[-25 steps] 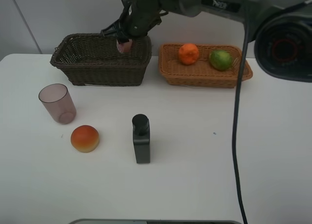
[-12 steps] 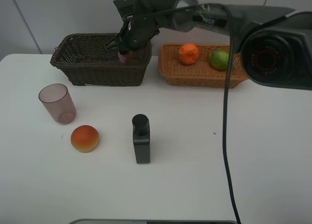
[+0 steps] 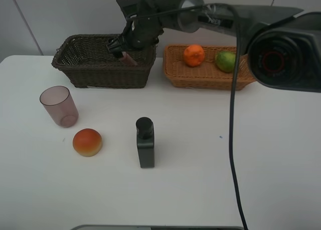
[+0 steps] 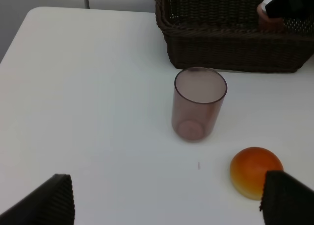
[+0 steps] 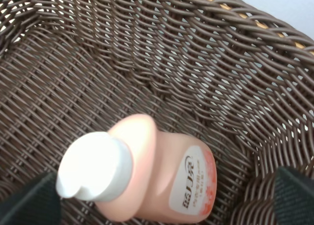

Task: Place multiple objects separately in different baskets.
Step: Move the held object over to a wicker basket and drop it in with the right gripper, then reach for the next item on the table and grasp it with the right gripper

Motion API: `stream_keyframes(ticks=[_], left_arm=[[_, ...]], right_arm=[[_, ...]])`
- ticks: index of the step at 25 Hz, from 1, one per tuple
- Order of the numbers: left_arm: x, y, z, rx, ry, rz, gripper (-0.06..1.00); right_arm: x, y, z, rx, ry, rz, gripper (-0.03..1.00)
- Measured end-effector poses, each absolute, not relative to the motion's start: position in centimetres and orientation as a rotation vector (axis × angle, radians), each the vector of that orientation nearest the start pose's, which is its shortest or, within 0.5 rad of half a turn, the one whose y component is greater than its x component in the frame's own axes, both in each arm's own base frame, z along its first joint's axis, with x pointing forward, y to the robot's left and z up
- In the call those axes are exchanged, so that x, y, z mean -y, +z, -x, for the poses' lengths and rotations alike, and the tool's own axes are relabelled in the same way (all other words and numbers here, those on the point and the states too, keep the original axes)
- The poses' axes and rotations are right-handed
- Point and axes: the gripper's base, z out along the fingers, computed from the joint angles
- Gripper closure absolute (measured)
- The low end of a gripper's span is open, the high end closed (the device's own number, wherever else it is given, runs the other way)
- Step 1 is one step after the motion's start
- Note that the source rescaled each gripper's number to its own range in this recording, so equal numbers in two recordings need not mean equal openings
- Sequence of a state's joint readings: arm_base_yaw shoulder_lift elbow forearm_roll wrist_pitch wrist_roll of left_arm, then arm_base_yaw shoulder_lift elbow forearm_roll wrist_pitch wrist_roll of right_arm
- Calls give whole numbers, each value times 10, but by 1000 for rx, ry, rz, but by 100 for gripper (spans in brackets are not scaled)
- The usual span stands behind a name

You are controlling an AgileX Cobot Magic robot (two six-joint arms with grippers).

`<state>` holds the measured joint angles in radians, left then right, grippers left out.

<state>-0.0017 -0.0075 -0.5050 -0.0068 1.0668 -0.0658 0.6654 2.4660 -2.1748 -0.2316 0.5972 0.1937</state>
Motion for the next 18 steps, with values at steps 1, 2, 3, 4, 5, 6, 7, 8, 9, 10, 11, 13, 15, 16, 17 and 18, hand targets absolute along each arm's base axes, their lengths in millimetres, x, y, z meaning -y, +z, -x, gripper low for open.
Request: stream_keyframes(ticks=[1, 2, 3, 4, 5, 6, 7, 8, 9, 10, 11, 13, 15, 16, 17, 18], left_arm=[[1, 278, 7, -2037, -50, 65, -3], [1, 278, 7, -2037, -50, 65, -3], [1, 278, 7, -2037, -50, 65, -3], [1, 278, 7, -2037, -50, 65, -3], [1, 278, 7, -2037, -50, 65, -3], [1, 278, 7, -2037, -50, 65, -3], [1, 278, 7, -2037, -50, 65, -3], [1, 278, 7, -2037, -50, 65, -3], [1, 278, 7, -2037, -50, 65, -3], [1, 278, 7, -2037, -50, 65, -3], [1, 278, 7, -2037, -50, 65, -3], [1, 278, 7, -2037, -50, 65, -3], [1, 278, 7, -2037, -50, 65, -3], [1, 278, 7, -2037, -50, 65, -3], [1, 278, 7, -2037, -50, 65, -3], [1, 278, 7, -2037, -50, 65, -3]], right_arm=[[-335, 176, -446, -2249, 173, 709, 10], [-335, 176, -446, -2249, 173, 709, 9], [-335, 176, -446, -2249, 173, 709, 9], [-335, 176, -446, -2250, 173, 709, 9], [-335, 176, -446, -2254, 171, 710, 9], [-335, 175, -446, -2258, 168, 710, 9], [-334, 177, -445, -2261, 166, 710, 9], [-333, 180, -445, -2266, 162, 709, 9], [-333, 183, -444, -2269, 161, 707, 9], [-332, 189, -443, -2269, 164, 701, 9], [-331, 197, -441, -2269, 167, 695, 9], [-327, 215, -437, -2279, 174, 680, 9], [-322, 235, -430, -2295, 177, 665, 9], [-319, 241, -427, -2316, 166, 664, 9], [-316, 248, -423, -2341, 151, 663, 9], [-312, 254, -420, -2364, 135, 662, 9]])
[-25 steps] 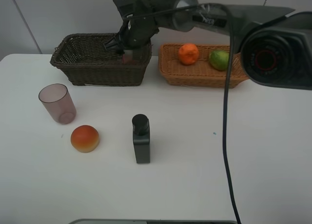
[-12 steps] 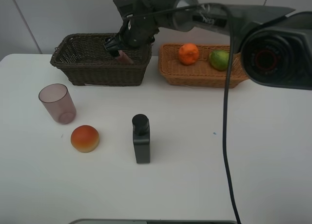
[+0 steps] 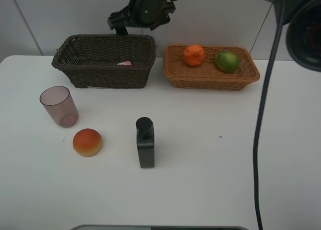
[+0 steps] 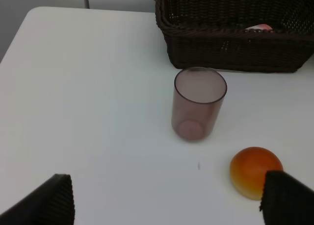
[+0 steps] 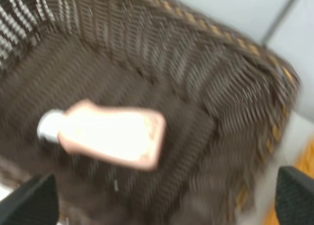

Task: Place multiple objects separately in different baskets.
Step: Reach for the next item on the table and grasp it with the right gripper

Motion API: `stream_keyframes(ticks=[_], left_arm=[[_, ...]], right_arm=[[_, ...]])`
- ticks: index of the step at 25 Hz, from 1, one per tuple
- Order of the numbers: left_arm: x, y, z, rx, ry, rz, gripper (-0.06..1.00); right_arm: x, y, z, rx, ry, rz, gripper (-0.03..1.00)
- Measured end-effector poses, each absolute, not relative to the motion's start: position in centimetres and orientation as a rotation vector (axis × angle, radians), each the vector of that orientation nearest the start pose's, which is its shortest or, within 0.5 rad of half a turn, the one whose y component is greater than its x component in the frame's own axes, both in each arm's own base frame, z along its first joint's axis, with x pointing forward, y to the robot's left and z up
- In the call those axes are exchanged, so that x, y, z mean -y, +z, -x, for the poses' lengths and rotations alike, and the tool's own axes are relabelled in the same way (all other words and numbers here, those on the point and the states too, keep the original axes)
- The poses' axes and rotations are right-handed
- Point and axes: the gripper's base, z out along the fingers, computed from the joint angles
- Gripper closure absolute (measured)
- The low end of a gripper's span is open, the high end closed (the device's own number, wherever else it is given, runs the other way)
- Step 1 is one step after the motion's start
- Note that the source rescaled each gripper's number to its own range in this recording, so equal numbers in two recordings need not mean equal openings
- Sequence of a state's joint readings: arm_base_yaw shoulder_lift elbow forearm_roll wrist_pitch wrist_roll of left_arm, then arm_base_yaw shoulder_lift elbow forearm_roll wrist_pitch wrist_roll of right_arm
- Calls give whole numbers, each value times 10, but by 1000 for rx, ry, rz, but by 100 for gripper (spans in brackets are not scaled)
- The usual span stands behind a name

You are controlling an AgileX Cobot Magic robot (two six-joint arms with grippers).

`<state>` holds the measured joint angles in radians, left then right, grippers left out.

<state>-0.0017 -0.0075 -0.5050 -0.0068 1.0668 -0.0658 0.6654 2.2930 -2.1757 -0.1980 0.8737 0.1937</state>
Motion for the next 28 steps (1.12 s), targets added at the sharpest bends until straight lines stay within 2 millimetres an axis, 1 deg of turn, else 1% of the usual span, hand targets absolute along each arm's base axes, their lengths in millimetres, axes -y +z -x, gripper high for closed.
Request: stream_keyframes(ticks=[3, 6, 10, 12, 15, 17, 20, 22, 23, 25, 28], left_arm=[[1, 278, 7, -2037, -50, 65, -3], [1, 278, 7, -2037, -50, 65, -3], [1, 278, 7, -2037, -50, 65, -3], [1, 278, 7, -2037, -50, 65, -3], [1, 278, 7, -2037, -50, 65, -3], [1, 278, 7, -2037, -50, 65, -3], [1, 278, 7, -2037, -50, 65, -3], [1, 278, 7, -2037, -50, 65, -3], [1, 278, 7, -2037, -50, 65, -3], [1, 278, 7, -2037, -50, 65, -3], [1, 278, 7, -2037, -50, 65, -3]], right_arm=[[-302, 261, -409, -2478, 69, 669, 9], [-293, 264, -397, -2599, -6, 682, 9], [-290, 270, -391, -2626, -14, 683, 9], [-287, 272, -382, -2643, -17, 696, 9], [-281, 280, -365, -2663, -23, 719, 9], [-272, 281, -353, -2695, -31, 691, 9], [-259, 277, -336, -2729, -32, 620, 9], [-252, 274, -320, -2748, -26, 592, 9], [-251, 270, -313, -2757, -19, 579, 9], [-251, 272, -296, -2760, 13, 547, 9], [-252, 272, -276, -2775, 29, 513, 9]])
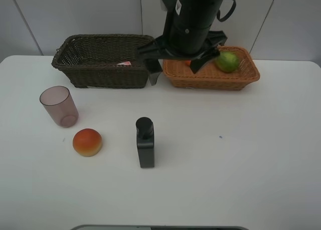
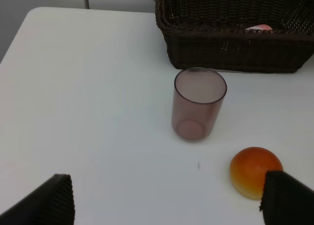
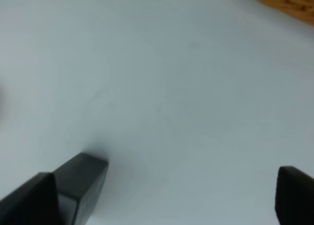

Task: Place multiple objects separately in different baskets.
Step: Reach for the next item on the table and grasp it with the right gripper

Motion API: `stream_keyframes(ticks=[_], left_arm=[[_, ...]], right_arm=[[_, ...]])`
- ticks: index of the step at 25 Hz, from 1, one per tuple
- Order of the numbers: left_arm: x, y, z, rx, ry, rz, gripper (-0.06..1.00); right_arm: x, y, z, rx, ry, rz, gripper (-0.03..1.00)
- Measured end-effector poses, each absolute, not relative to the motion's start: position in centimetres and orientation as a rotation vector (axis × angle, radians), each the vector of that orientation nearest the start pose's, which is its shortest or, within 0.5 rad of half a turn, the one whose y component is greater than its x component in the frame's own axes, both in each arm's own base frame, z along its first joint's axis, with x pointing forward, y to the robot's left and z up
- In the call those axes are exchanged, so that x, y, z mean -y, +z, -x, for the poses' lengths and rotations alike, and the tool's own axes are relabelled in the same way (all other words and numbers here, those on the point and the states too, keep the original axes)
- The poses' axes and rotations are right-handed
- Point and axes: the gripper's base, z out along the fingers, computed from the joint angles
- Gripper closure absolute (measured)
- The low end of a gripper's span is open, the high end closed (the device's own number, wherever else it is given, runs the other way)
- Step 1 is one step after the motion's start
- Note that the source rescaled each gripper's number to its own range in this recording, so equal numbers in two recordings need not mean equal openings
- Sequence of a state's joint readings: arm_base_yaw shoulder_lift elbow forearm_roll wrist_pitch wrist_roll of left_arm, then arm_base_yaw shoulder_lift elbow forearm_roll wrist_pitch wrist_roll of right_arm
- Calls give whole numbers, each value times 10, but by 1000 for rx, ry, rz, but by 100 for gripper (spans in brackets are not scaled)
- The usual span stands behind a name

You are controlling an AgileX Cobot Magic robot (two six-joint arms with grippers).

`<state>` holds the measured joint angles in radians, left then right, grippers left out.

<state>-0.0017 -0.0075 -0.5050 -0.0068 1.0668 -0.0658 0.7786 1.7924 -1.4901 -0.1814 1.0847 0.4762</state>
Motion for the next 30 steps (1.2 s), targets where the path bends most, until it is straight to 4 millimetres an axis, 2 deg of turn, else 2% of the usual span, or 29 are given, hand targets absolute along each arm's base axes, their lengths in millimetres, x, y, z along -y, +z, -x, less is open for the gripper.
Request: stream_keyframes(ticks=[7, 10, 15, 26, 30], left_arm=[[1, 278, 7, -2037, -50, 65, -3], [1, 278, 7, -2037, -50, 65, -3], [1, 278, 7, -2037, -50, 65, -3], [1, 278, 7, -2037, -50, 65, -3], [1, 278, 7, -2037, -50, 65, -3]], right_arm=[[-275, 266, -245, -2816, 44, 483, 9], [-283, 265, -238, -2820, 66, 448, 9], [-291, 251, -237, -2859, 53, 353, 9], [-310, 208, -234, -2934, -32, 306, 9], [-313, 202, -236, -2931, -21, 301, 9]])
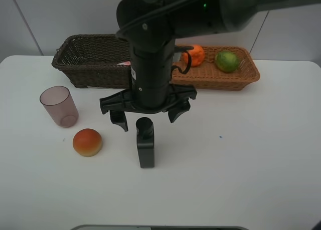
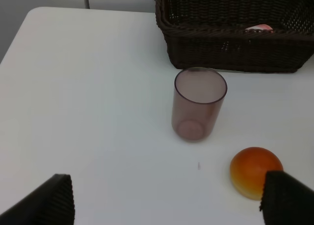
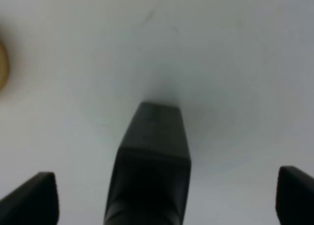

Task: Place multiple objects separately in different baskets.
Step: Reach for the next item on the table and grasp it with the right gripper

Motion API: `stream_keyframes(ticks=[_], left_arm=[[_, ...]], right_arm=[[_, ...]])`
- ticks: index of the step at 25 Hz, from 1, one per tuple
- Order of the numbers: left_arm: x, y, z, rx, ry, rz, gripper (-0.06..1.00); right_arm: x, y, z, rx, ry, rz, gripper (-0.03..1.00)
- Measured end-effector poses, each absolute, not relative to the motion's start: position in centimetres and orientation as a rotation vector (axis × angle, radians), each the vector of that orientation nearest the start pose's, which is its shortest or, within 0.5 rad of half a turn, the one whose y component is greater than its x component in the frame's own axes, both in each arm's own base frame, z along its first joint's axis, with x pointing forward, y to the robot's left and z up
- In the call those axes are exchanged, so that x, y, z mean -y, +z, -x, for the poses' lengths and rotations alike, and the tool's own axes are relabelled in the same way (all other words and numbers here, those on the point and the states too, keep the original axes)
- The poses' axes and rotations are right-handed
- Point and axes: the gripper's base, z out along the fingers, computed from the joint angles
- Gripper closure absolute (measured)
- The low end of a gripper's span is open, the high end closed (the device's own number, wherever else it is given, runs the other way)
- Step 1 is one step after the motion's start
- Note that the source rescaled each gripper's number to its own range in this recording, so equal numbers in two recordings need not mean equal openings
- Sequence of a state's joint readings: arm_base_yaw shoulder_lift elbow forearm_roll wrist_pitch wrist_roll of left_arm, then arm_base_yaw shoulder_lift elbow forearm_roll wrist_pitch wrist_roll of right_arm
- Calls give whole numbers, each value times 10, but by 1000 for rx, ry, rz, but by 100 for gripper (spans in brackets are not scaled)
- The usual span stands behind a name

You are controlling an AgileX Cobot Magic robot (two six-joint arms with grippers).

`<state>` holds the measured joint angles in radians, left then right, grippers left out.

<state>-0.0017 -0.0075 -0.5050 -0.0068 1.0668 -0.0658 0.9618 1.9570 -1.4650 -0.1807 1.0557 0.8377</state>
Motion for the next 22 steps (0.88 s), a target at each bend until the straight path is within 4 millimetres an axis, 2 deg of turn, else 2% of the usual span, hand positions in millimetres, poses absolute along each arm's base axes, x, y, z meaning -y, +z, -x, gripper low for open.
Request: stream_keyframes(ticks=[14, 20, 22], left_arm=[[1, 278, 7, -2037, -50, 65, -3], [1, 278, 7, -2037, -50, 65, -3], [1, 278, 7, -2037, -50, 65, -3]], right_arm=[[-324, 159, -239, -2999, -46, 289, 9], [-325, 157, -238, -3018, -38, 273, 9], [-325, 157, -238, -3019, -36, 271, 16]])
